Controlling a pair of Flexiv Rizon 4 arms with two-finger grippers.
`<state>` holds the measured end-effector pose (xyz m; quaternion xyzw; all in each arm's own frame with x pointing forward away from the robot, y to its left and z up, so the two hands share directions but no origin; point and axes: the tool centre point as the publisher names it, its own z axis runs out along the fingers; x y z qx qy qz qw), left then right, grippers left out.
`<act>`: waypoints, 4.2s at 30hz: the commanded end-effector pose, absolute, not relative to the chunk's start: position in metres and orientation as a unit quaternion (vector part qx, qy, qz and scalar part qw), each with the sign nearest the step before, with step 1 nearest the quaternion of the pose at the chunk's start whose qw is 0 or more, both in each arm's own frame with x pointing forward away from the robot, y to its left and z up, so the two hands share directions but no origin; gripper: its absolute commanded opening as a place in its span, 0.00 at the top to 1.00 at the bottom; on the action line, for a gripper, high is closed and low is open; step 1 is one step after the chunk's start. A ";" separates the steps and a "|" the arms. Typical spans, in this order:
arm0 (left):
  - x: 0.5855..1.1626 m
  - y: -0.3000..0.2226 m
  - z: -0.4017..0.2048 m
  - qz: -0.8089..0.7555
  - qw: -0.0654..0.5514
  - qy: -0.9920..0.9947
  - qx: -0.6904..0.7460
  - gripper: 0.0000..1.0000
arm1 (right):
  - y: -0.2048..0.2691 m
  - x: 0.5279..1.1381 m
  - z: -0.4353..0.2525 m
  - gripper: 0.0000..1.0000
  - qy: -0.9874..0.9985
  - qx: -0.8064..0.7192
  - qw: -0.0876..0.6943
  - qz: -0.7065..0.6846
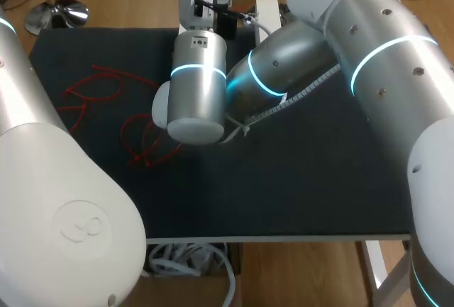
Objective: Grab the tape and strap the tape.
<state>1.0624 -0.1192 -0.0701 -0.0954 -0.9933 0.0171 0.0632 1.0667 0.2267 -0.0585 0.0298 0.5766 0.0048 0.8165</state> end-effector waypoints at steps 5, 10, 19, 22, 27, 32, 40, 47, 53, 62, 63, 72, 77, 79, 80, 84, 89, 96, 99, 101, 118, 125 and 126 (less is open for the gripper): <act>1.062 -0.119 -0.069 0.016 0.064 -0.993 -0.095 1.00 | 0.229 1.066 -0.056 1.00 0.579 0.019 0.815 0.006; 1.062 -0.119 -0.069 0.016 0.064 -0.993 -0.095 1.00 | 0.229 1.066 -0.056 1.00 0.579 0.016 0.815 0.006; 1.062 -0.119 -0.069 0.016 0.064 -0.993 -0.095 1.00 | 0.232 1.068 -0.053 1.00 0.578 0.011 0.816 0.005; 1.062 -0.119 -0.069 0.016 0.064 -0.993 -0.095 1.00 | 0.233 1.069 -0.053 1.00 0.578 0.008 0.816 0.006; 1.062 -0.119 -0.069 0.016 0.064 -0.993 -0.095 1.00 | 0.235 1.069 -0.053 1.00 0.578 0.004 0.816 0.004; 1.062 -0.119 -0.069 0.016 0.064 -0.993 -0.095 1.00 | 0.236 1.068 -0.055 1.00 0.581 0.002 0.814 0.002; 1.062 -0.119 -0.069 0.016 0.064 -0.993 -0.095 1.00 | 0.241 1.068 -0.054 1.00 0.583 -0.001 0.813 -0.001; 1.062 -0.119 -0.069 0.016 0.064 -0.993 -0.095 1.00 | 0.243 1.068 -0.054 1.00 0.585 -0.002 0.811 -0.003; 1.062 -0.119 -0.069 0.016 0.064 -0.993 -0.095 1.00 | 0.246 1.067 -0.054 1.00 0.587 -0.002 0.810 -0.004; 1.062 -0.119 -0.069 0.016 0.064 -0.993 -0.095 1.00 | 0.250 1.069 -0.054 1.00 0.589 -0.007 0.808 -0.006; 1.062 -0.119 -0.069 0.016 0.064 -0.993 -0.095 1.00 | 0.251 1.070 -0.054 1.00 0.589 -0.007 0.808 -0.006; 1.062 -0.119 -0.069 0.016 0.064 -0.993 -0.095 1.00 | 0.254 1.070 -0.053 1.00 0.588 -0.009 0.809 -0.006; 1.062 -0.119 -0.069 0.016 0.064 -0.993 -0.095 1.00 | 0.256 1.070 -0.052 1.00 0.588 -0.010 0.809 -0.006; 1.062 -0.119 -0.069 0.016 0.064 -0.993 -0.095 1.00 | 0.256 1.070 -0.052 1.00 0.587 -0.011 0.809 -0.006; 1.062 -0.119 -0.069 0.016 0.064 -0.993 -0.095 1.00 | 0.257 1.071 -0.052 1.00 0.587 -0.012 0.809 -0.006; 1.062 -0.119 -0.069 0.016 0.064 -0.993 -0.095 1.00 | 0.258 1.071 -0.051 1.00 0.588 -0.014 0.809 -0.007; 1.062 -0.119 -0.069 0.016 0.064 -0.993 -0.095 1.00 | 0.259 1.073 -0.051 1.00 0.588 -0.016 0.808 -0.007; 1.062 -0.119 -0.069 0.016 0.064 -0.993 -0.095 1.00 | 0.263 1.074 -0.052 1.00 0.591 -0.023 0.807 -0.005; 1.062 -0.119 -0.069 0.016 0.064 -0.993 -0.095 1.00 | 0.265 1.074 -0.052 1.00 0.591 -0.025 0.806 -0.004; 1.062 -0.119 -0.069 0.016 0.064 -0.993 -0.095 1.00 | 0.265 1.074 -0.053 1.00 0.592 -0.025 0.806 -0.004; 1.062 -0.119 -0.069 0.016 0.064 -0.993 -0.095 1.00 | 0.269 1.076 -0.055 1.00 0.601 -0.022 0.799 -0.004; 1.062 -0.119 -0.069 0.016 0.064 -0.993 -0.095 1.00 | 0.270 1.075 -0.055 1.00 0.600 -0.022 0.800 -0.004; 1.062 -0.119 -0.069 0.016 0.064 -0.993 -0.095 1.00 | 0.271 1.075 -0.055 1.00 0.600 -0.022 0.799 -0.003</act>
